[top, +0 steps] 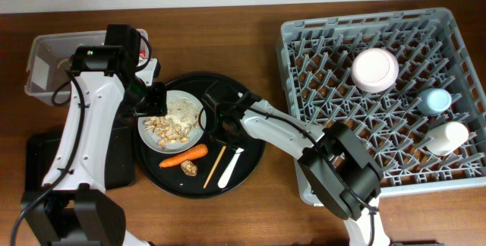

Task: Sort waste into correct bins and load items into the dishwasher rack
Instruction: 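Grasp the wooden chopstick on the tray with right gripper, then carry the chopstick right and drop it into the rack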

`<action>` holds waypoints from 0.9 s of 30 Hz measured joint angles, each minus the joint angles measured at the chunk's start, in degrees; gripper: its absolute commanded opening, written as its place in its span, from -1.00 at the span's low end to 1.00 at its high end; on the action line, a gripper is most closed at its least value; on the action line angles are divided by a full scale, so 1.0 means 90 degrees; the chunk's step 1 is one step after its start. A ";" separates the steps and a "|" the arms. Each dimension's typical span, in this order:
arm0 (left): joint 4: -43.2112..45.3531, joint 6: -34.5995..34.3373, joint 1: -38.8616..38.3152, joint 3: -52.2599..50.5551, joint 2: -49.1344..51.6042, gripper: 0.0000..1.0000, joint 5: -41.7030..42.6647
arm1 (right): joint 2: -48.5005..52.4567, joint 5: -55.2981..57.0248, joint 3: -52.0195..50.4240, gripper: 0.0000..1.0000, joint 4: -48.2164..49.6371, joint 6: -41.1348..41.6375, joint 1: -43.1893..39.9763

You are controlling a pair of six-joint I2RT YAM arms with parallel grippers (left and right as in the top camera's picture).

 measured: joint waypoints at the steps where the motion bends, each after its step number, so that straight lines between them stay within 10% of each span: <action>1: 0.0000 0.0000 0.0000 0.0000 0.0000 0.05 0.0000 | 0.0000 0.0000 0.0005 -0.89 -0.0002 -0.0034 0.0000; 27: -0.0046 0.0000 0.0000 0.0000 0.0000 0.05 0.0000 | -0.2023 0.0466 0.0121 -0.89 -0.2370 -0.4512 -0.1333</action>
